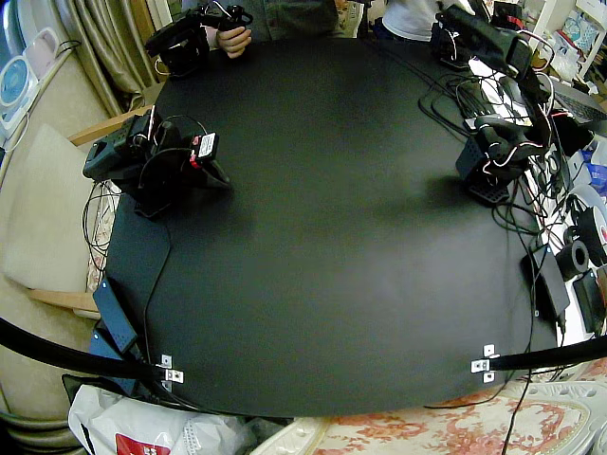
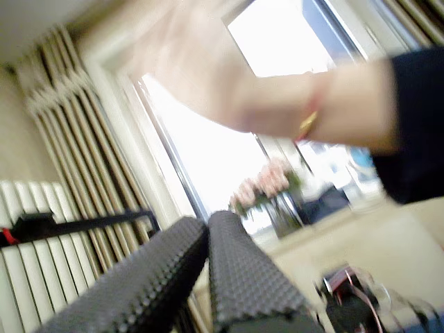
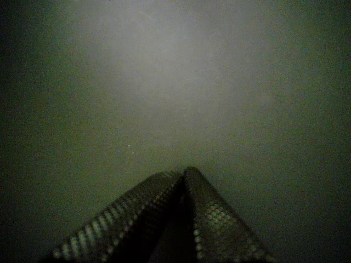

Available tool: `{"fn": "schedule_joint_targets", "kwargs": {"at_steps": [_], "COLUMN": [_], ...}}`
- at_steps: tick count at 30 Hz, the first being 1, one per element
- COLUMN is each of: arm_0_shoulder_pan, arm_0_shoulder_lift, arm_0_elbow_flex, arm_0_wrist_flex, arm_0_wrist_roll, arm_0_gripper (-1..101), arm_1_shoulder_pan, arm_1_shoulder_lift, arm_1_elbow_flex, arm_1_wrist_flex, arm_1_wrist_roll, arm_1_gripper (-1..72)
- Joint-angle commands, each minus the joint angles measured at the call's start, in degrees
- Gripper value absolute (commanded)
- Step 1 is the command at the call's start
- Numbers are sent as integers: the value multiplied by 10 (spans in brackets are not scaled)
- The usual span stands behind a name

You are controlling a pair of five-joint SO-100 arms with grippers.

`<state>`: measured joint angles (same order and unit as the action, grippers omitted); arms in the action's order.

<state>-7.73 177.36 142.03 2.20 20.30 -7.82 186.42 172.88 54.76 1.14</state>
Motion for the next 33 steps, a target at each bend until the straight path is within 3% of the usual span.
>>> {"fn": "schedule_joint_targets", "kwargs": {"at_steps": [1, 2, 4, 6, 7, 10, 14, 16, 18, 21, 23, 24, 26, 28, 30, 31, 33], "arm_0_shoulder_pan": [-35, -35, -30, -72, -112, -56, -126, -176, -199, -205, -247, -247, -239, -223, -214, -212, -204], "arm_0_shoulder_lift": [-77, -155, -176, -160, -194, -422, -394, -499, -615, -617, -706, -788, -766, -679, -632, -628, -661], "arm_0_elbow_flex": [-91, -203, -207, -92, -137, -544, -367, -493, -699, -604, -787, -951, -888, -703, -693, -762, -916], "arm_0_wrist_flex": [-129, -87, -90, -252, -241, 38, 30, 105, 252, 236, 368, 476, 460, 352, 350, 424, 589], "arm_0_wrist_roll": [-8, -5, -8, -76, -120, -33, -32, 32, 76, 60, 95, 122, 109, 63, 11, -51, -95], "arm_0_gripper": [0, 0, 0, 0, 0, 0, 0, 0, 0, 0, 0, 0, 0, 0, 0, 0, 0], "arm_1_shoulder_pan": [-8, -8, -10, -13, -13, -13, -26, -27, -26, -33, -33, -31, -30, -30, -31, -31, -30], "arm_1_shoulder_lift": [11, 11, 11, 11, 11, 11, 11, 11, 11, 11, 11, 11, 11, 11, 11, 11, 11], "arm_1_elbow_flex": [-6, -6, -6, -6, -6, -6, -6, -6, -6, -6, -6, -6, -6, -6, -6, -6, -6], "arm_1_wrist_flex": [-5, -5, -5, -6, -8, -8, -10, -8, -6, -7, -7, -7, -7, -6, -5, -5, -5], "arm_1_wrist_roll": [8, 8, 6, 4, 4, 0, -3, -3, -4, -5, -5, -4, -4, -4, -4, -3, -4], "arm_1_gripper": [-3, -3, -3, -3, -3, -3, -3, -3, -3, -3, -3, -3, -3, -3, -3, -3, -3]}}
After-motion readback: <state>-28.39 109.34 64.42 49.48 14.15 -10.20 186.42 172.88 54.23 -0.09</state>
